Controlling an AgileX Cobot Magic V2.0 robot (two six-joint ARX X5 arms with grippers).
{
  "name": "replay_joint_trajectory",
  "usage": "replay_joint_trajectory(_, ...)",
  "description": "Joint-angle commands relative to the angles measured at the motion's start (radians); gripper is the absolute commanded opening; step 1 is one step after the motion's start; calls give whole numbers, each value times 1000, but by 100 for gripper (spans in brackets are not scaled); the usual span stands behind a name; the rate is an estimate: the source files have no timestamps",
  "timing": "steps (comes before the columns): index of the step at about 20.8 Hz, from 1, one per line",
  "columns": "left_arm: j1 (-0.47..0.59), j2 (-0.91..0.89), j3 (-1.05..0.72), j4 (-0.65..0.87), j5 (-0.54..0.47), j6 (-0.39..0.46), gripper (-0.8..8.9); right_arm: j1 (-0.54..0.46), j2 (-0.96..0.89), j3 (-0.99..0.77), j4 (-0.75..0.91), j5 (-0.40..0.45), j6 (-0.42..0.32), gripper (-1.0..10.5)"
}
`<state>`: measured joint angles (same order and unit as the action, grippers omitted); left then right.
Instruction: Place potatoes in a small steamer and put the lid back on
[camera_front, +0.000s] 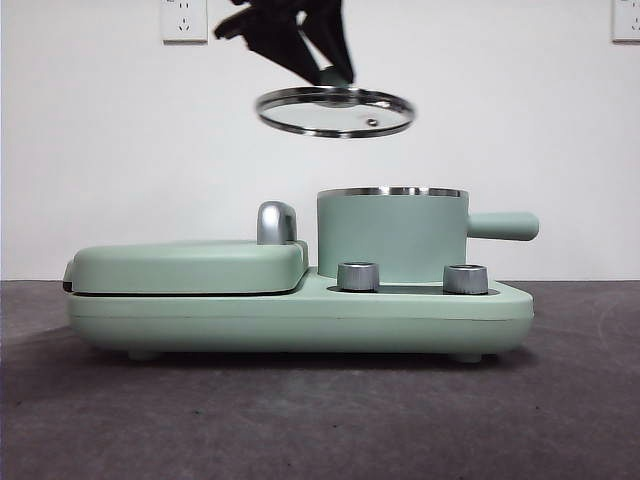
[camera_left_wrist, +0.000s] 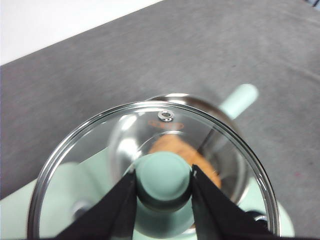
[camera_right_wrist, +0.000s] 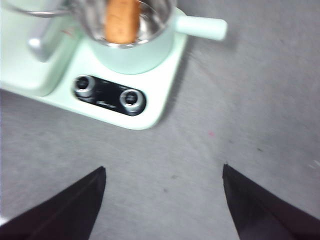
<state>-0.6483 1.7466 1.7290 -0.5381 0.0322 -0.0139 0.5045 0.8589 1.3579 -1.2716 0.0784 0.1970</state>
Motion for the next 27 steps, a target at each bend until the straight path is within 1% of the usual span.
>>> replay_joint_trajectory(1,-22,16,31,77,5,23,11,27,-164,-114,69,-71,8,371)
replay_joint_trajectory(2,-26,22,31,91,5,25,11,34,-227,-160,91,-117,23,371)
replay_joint_trajectory(3,-27,30,31,98,5,24,11,37,-286,-200,108,-147,51,371)
replay_joint_trajectory(5,-34,53,31,104,5,24,11,37,-373,-252,119,-183,69,371)
replay_joint_trajectory(8,-47,96,32,133,5,24,11,37,-436,-285,119,-195,74,371)
replay_joint_trajectory(11,-57,137,32,188,13,23,11,37,-443,-286,119,-194,77,371)
replay_joint_trajectory(17,-60,179,32,241,12,18,11,36,-443,-286,118,-194,77,371)
replay_joint_trajectory(20,-56,188,31,248,12,1,11,37,-443,-286,119,-194,77,371)
replay_joint_trajectory(27,-46,211,31,249,12,0,11,36,-443,-286,119,-194,83,371)
